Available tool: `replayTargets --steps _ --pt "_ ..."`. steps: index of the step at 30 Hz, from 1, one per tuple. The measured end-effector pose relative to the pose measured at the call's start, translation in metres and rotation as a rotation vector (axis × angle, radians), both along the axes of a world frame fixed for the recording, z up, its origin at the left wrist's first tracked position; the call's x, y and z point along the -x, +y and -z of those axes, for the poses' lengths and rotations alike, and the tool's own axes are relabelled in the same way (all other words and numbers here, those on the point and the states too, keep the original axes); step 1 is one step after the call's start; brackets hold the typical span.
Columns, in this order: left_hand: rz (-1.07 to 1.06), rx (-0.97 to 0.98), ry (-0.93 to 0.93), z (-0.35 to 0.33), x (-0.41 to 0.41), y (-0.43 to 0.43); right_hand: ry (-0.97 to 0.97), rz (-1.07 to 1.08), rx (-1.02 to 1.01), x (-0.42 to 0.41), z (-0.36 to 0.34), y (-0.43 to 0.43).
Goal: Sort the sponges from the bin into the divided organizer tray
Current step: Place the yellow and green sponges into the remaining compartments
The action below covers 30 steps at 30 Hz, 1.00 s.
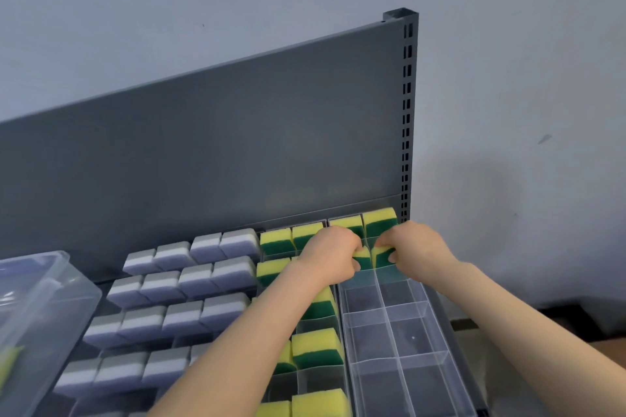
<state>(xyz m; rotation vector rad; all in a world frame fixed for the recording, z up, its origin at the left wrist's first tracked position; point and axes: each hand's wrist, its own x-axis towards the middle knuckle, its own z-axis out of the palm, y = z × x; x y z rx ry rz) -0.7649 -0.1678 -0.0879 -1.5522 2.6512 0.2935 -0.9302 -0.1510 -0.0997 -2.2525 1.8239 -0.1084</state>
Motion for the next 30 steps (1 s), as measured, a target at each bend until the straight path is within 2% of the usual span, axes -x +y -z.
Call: replayTargets --steps 5,8,13,18,23,30 --pt "-0.050 0.006 0.039 0.007 0.001 0.005 0.007 0.013 0.098 -0.002 0.017 0.015" --pt "-0.077 -0.001 0.068 0.008 -0.001 0.007 -0.086 0.011 0.130 0.002 0.027 0.018" --pt "-0.089 0.012 0.114 0.004 -0.005 0.013 -0.231 0.005 0.057 0.011 0.018 0.014" --pt "-0.173 0.156 0.299 -0.012 -0.016 0.029 -0.374 0.079 0.158 0.010 -0.006 0.017" --pt "-0.365 0.256 0.365 -0.020 -0.068 0.061 -0.480 0.006 0.185 -0.025 -0.017 0.030" --pt "-0.566 0.268 0.341 -0.026 -0.159 0.108 -0.427 -0.123 0.138 -0.092 -0.023 0.041"
